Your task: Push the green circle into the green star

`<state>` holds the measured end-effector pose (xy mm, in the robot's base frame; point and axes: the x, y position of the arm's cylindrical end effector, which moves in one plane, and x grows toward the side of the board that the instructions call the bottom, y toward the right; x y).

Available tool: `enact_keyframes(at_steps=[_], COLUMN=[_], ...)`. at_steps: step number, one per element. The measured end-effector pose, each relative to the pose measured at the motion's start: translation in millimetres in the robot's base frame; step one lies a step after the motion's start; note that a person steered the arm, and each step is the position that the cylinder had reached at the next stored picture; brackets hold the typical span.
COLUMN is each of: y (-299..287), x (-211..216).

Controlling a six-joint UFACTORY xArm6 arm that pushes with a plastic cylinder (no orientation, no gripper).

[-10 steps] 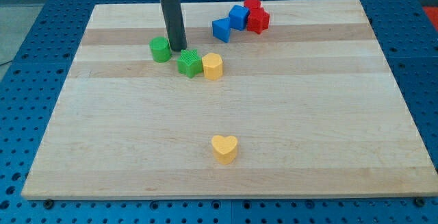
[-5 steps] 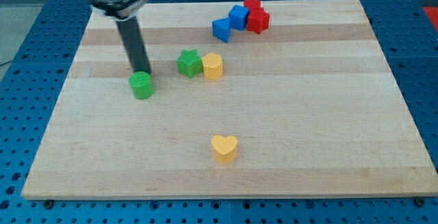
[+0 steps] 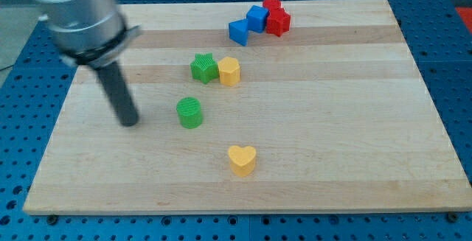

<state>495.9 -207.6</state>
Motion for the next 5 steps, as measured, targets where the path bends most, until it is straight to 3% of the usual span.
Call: enact_keyframes(at_steps=[1,2,4,5], y=[5,68,89,82], x=[37,37,-39,4])
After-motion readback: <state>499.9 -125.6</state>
